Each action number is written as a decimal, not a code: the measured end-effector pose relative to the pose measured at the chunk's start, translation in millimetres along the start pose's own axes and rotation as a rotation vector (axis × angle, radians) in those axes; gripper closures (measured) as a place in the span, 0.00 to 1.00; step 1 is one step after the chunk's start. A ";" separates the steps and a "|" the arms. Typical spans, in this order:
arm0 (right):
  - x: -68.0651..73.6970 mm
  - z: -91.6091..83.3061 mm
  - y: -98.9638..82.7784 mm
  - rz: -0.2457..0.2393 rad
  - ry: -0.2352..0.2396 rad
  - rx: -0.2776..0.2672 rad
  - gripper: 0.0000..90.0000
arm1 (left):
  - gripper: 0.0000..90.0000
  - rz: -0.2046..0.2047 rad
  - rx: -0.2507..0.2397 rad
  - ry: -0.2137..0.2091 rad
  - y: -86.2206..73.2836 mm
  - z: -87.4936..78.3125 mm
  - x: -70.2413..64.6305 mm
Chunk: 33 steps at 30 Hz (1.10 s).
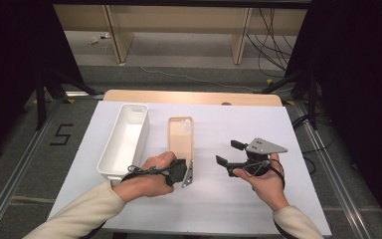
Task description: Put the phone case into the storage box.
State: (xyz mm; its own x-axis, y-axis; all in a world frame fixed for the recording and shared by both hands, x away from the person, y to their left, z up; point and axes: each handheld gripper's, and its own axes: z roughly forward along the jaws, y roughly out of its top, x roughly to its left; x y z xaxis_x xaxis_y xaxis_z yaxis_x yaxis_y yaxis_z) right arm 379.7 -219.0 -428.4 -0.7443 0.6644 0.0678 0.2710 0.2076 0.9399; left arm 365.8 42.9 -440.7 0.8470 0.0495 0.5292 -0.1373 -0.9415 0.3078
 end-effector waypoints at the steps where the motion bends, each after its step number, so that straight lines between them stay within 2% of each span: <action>1: 0.0 1.9 1.2 0.002 0.011 0.002 0.23 | 0.97 0.008 0.003 -0.001 0.6 -0.7 -0.5; 2: -0.4 5.7 2.1 -0.017 0.003 -0.007 0.23 | 0.97 0.008 0.000 0.001 0.8 -0.9 -0.9; 5: 0.8 9.9 4.1 -0.006 0.018 0.003 0.24 | 0.97 0.013 0.000 0.002 1.7 -1.7 -1.8; 7: 0.4 13.8 5.1 -0.011 0.018 -0.012 0.24 | 0.97 0.017 0.002 0.000 2.1 -2.1 -2.7; 8: 1.4 14.2 5.9 0.006 0.026 0.005 0.24 | 0.97 0.018 -0.004 0.002 2.3 -2.1 -3.4; 10: -0.1 17.9 7.5 -0.008 0.010 -0.005 0.24 | 0.97 0.018 -0.007 -0.001 3.2 -2.8 -5.1; 13: -0.7 21.2 7.9 -0.006 0.024 -0.012 0.24 | 0.97 0.018 -0.008 -0.001 4.0 -3.3 -6.0; 15: -1.8 24.0 9.4 -0.003 0.028 0.002 0.24 | 0.97 0.023 -0.016 0.003 5.6 -4.1 -6.6; 16: -1.4 25.3 9.7 0.006 0.016 0.004 0.24 | 0.97 0.026 -0.013 0.001 6.2 -4.5 -6.8; 18: -2.9 27.3 9.9 -0.007 0.024 -0.005 0.24 | 0.97 0.027 -0.015 0.002 6.8 -4.8 -7.1; 19: -2.8 25.7 11.4 -0.003 0.012 0.030 0.24 | 0.97 0.028 -0.018 0.004 7.5 -5.1 -7.4; 20: -2.2 30.1 10.5 0.021 0.035 0.004 0.24 | 0.97 0.030 -0.017 0.001 8.1 -5.4 -7.8; 21: -3.6 31.5 12.2 0.003 0.024 0.018 0.24 | 0.97 0.034 -0.021 0.004 9.3 -6.1 -8.5; 24: -2.6 36.3 14.9 0.017 0.027 0.026 0.25 | 0.97 0.041 -0.022 0.002 11.6 -7.4 -9.3; 29: -4.2 47.6 18.8 0.014 0.037 0.008 0.25 | 0.97 0.043 -0.033 0.000 14.5 -8.9 -11.0; 30: -4.1 48.0 20.0 0.017 0.026 0.025 0.26 | 0.97 0.047 -0.034 0.000 15.2 -9.4 -11.1; 31: -4.7 52.1 19.6 0.019 0.038 0.005 0.26 | 0.97 0.050 -0.037 0.004 16.2 -10.3 -11.5; 32: -5.2 52.8 20.4 0.017 0.029 0.018 0.26 | 0.97 0.050 -0.037 0.004 16.2 -10.3 -11.5; 33: -5.5 55.8 20.5 0.024 0.037 0.007 0.27 | 0.97 0.049 -0.042 0.002 16.8 -11.1 -12.2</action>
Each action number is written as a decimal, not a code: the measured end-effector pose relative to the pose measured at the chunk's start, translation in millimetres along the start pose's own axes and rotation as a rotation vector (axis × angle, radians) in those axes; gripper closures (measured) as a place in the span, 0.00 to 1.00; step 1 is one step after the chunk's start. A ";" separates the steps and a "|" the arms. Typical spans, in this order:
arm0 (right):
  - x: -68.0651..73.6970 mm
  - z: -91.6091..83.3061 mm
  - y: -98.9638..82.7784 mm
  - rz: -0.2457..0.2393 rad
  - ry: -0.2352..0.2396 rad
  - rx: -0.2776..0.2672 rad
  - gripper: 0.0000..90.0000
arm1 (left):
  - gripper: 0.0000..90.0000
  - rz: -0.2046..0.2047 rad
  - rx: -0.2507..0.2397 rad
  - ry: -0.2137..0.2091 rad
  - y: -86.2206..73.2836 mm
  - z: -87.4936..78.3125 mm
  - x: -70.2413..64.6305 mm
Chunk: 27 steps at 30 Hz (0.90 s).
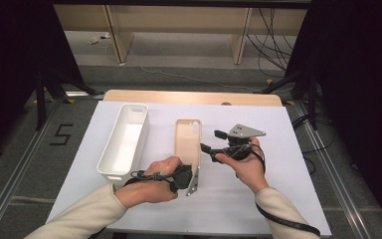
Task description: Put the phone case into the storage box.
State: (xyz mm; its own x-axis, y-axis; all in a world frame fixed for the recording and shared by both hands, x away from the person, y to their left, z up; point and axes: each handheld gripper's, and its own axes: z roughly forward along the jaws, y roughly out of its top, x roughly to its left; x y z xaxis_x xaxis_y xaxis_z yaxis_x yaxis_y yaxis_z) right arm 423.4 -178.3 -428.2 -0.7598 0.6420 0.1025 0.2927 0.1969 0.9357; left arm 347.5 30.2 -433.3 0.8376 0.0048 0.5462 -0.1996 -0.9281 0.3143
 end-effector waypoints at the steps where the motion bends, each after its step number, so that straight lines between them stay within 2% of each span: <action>1: -0.5 0.9 0.5 -0.005 -0.002 0.013 0.27 | 0.97 0.003 0.003 -0.002 0.4 -0.5 -0.1; 6: -0.1 8.5 3.0 0.020 0.012 0.021 0.30 | 0.97 0.009 -0.004 0.001 1.6 -1.5 -1.1; 8: -0.2 9.1 4.1 0.022 0.011 0.023 0.30 | 0.97 0.024 0.006 0.003 2.4 -2.7 -0.7; 9: -0.7 11.1 4.3 0.012 0.006 0.013 0.32 | 0.97 -0.035 -0.045 0.000 2.3 0.4 -5.0; 10: -1.1 14.0 5.1 0.013 0.022 0.005 0.34 | 0.97 0.009 -0.012 0.002 3.4 -2.2 -2.5; 11: -0.5 15.1 5.5 0.026 0.029 0.004 0.36 | 0.97 0.020 -0.005 0.003 4.0 -2.9 -2.1; 12: -1.5 15.7 6.0 0.012 0.030 0.006 0.37 | 0.97 0.020 -0.005 0.003 4.0 -2.9 -2.1; 14: -0.3 18.1 6.0 0.034 0.038 0.007 0.39 | 0.97 0.023 -0.006 0.003 5.1 -3.3 -2.7; 16: -1.4 19.2 6.2 0.024 0.041 0.009 0.42 | 0.97 0.026 -0.007 0.000 6.3 -3.7 -3.5; 17: -0.5 18.7 6.4 0.034 0.036 0.027 0.43 | 0.97 0.029 -0.014 0.005 7.5 -3.8 -4.2; 18: -1.4 21.3 5.6 0.020 0.040 -0.001 0.45 | 0.97 0.034 -0.011 0.004 8.1 -3.9 -4.3; 20: -1.1 21.2 5.4 0.025 0.051 0.002 0.46 | 0.97 0.033 -0.014 0.002 8.5 -4.0 -4.6; 22: -0.7 20.8 4.8 0.041 0.073 0.009 0.53 | 0.97 0.035 -0.015 0.000 9.0 -3.8 -4.7; 25: -1.6 21.9 4.1 0.033 0.078 -0.004 0.57 | 0.97 0.040 -0.014 0.001 9.3 -3.6 -4.2; 26: -1.1 21.5 4.2 0.057 0.092 0.013 0.60 | 0.97 0.043 -0.014 0.001 9.4 -3.5 -4.1; 27: -1.3 21.4 4.2 0.059 0.094 0.013 0.62 | 0.97 0.043 -0.017 0.000 9.5 -3.5 -4.1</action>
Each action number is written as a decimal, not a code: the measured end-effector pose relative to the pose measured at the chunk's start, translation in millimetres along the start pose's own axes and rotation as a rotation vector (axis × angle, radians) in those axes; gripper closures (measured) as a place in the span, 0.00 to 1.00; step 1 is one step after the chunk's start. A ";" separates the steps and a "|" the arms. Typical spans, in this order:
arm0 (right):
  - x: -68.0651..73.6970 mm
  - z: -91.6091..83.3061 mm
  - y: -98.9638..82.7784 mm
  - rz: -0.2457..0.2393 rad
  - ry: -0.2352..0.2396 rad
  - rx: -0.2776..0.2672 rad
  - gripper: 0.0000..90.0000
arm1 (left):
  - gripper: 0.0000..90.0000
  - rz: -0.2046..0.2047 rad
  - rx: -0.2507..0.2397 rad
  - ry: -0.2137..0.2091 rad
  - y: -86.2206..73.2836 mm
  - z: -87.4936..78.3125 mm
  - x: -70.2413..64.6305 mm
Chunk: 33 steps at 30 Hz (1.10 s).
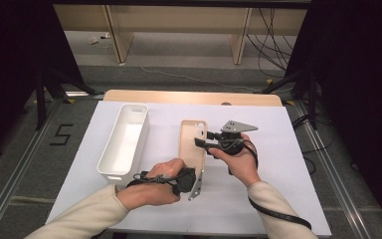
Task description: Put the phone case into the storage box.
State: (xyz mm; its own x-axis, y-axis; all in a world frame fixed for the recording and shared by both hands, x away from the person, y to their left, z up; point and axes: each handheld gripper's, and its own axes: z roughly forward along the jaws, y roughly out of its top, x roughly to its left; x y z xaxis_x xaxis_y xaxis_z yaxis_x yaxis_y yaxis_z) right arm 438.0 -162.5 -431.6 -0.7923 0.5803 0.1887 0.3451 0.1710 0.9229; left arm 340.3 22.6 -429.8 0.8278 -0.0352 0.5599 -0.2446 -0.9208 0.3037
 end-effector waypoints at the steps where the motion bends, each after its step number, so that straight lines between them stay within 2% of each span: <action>1: -0.1 -0.1 0.0 0.003 0.003 0.002 0.64 | 0.97 0.000 0.000 0.000 0.0 0.0 0.0; 3: -1.4 -0.3 0.0 -0.010 0.002 -0.009 0.67 | 0.97 0.001 -0.002 0.001 0.0 0.0 0.2; 7: -2.3 -1.3 0.7 -0.004 0.012 -0.015 0.71 | 0.97 0.006 -0.004 0.000 -0.4 0.7 0.3; 9: -1.7 -3.1 1.4 0.038 0.029 -0.009 0.75 | 0.97 0.007 -0.007 0.001 -0.8 1.1 0.2; 11: -2.8 -3.1 1.8 0.033 0.026 -0.019 0.76 | 0.97 0.007 -0.010 0.001 -1.2 1.6 0.3; 14: -1.9 -4.9 2.7 0.061 0.040 -0.024 0.79 | 0.97 0.007 -0.012 0.002 -1.6 2.7 0.8; 16: -2.3 -4.6 2.8 0.055 0.040 -0.029 0.79 | 0.97 0.007 -0.011 0.001 -1.7 3.5 1.3; 17: 0.2 -6.5 4.1 0.090 0.055 -0.011 0.81 | 0.97 -0.040 -0.053 0.001 -2.5 7.5 -1.4; 18: -0.6 -7.1 4.7 0.072 0.051 -0.017 0.82 | 0.97 -0.041 -0.052 0.000 -2.6 7.9 -0.9; 21: 1.3 -8.5 5.8 0.089 0.060 -0.019 0.84 | 0.97 -0.049 -0.062 0.004 -3.0 9.4 -1.0; 22: 2.0 -8.5 5.9 0.087 0.055 -0.023 0.85 | 0.97 0.011 -0.010 0.008 -2.7 6.6 3.4; 23: 3.6 -9.4 6.7 0.107 0.062 -0.022 0.86 | 0.97 0.000 -0.015 0.004 -2.7 7.6 3.6; 24: 3.5 -9.3 7.1 0.096 0.060 -0.033 0.87 | 0.97 -0.002 -0.019 0.005 -2.9 8.1 3.9; 27: 5.6 -10.1 8.0 0.110 0.059 -0.037 0.88 | 0.97 -0.003 -0.019 0.009 -3.0 8.5 4.8; 28: 7.2 -11.4 9.1 0.126 0.074 -0.038 0.89 | 0.97 -0.006 -0.022 0.014 -3.1 8.8 5.3; 29: 6.1 -10.4 9.2 0.099 0.066 -0.056 0.89 | 0.97 -0.004 -0.021 0.017 -3.1 8.8 6.2; 30: 8.6 -12.4 10.5 0.126 0.076 -0.039 0.90 | 0.97 -0.009 -0.022 0.017 -3.5 9.3 6.1; 31: 10.2 -13.3 11.9 0.132 0.082 -0.044 0.90 | 0.97 -0.012 -0.022 0.023 -4.3 9.6 6.9; 32: 10.2 -13.3 11.9 0.132 0.082 -0.044 0.90 | 0.97 -0.012 -0.022 0.023 -4.3 9.6 6.9; 33: 9.9 -13.1 12.2 0.114 0.075 -0.071 0.90 | 0.97 -0.014 -0.024 0.026 -5.1 9.1 8.0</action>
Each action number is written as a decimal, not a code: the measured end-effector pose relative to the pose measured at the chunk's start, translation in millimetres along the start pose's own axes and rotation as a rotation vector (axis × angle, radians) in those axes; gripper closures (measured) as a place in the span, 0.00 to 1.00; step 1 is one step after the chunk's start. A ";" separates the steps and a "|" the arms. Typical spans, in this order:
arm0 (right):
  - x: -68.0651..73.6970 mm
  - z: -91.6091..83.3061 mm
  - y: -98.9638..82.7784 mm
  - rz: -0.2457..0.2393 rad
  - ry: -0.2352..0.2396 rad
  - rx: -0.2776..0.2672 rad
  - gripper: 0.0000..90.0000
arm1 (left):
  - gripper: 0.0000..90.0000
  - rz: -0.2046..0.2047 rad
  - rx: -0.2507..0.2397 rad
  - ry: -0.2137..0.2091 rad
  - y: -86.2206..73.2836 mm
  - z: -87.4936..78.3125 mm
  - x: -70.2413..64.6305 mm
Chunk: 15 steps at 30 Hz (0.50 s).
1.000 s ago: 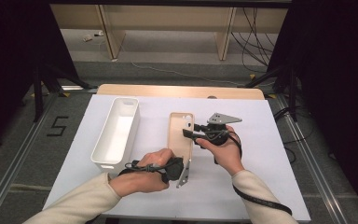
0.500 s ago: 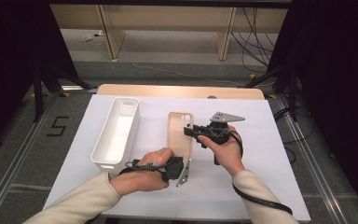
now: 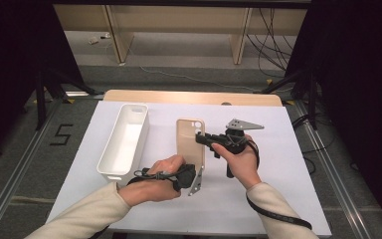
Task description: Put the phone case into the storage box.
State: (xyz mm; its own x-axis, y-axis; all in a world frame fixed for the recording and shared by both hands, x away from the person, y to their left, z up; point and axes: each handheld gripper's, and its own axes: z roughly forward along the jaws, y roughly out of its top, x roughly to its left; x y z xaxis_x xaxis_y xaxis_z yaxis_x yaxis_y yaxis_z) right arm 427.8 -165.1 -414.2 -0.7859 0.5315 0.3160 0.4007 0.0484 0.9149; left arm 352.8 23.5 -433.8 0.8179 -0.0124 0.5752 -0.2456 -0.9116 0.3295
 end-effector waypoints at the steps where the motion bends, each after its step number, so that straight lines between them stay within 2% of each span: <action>1: 2.6 -1.7 0.6 0.039 0.009 0.014 0.90 | 0.97 0.001 -0.006 0.007 -0.6 -0.1 0.6; 3: 2.5 -1.9 0.7 0.046 0.008 0.007 0.91 | 0.96 0.002 -0.007 0.011 -1.2 -0.7 0.9; 4: 0.8 -1.5 0.8 0.023 0.007 -0.015 0.91 | 0.96 -0.004 -0.008 0.010 -1.7 -1.3 1.5; 5: 2.8 -3.6 2.4 0.044 0.008 -0.007 0.91 | 0.95 -0.012 -0.017 0.024 -3.4 -2.3 2.6; 6: 2.4 -4.1 2.9 0.028 0.003 -0.012 0.91 | 0.94 -0.014 -0.021 0.029 -4.4 -3.3 3.6; 9: 3.7 -5.8 3.6 0.039 -0.004 -0.006 0.91 | 0.89 -0.040 -0.042 0.041 -6.4 -5.8 5.8; 10: 3.3 -6.9 4.2 0.023 -0.013 -0.013 0.91 | 0.84 -0.057 -0.068 0.060 -8.5 -9.5 8.5; 11: 3.3 -6.9 4.2 0.023 -0.013 -0.013 0.91 | 0.81 -0.057 -0.068 0.060 -8.5 -9.5 8.5; 12: 4.0 -7.8 4.9 0.010 -0.027 -0.013 0.91 | 0.77 -0.070 -0.079 0.069 -9.7 -11.8 9.3; 13: 4.0 -7.8 4.9 0.010 -0.027 -0.013 0.91 | 0.77 -0.110 -0.114 0.081 -10.9 -12.7 8.7; 14: 4.6 -8.5 5.2 0.000 -0.033 -0.016 0.91 | 0.69 -0.153 -0.131 0.104 -14.0 -18.5 11.9; 15: 5.3 -9.1 5.7 -0.005 -0.040 -0.022 0.91 | 0.65 -0.182 -0.141 0.105 -15.9 -21.2 13.4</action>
State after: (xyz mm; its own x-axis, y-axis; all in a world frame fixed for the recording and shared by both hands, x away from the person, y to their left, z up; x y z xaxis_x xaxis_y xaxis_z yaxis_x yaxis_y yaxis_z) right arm 421.7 -169.7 -404.9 -0.7685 0.5643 0.3017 0.3861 0.0330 0.9219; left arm 356.7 46.6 -415.5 0.7987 0.1962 0.5689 -0.1755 -0.8284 0.5320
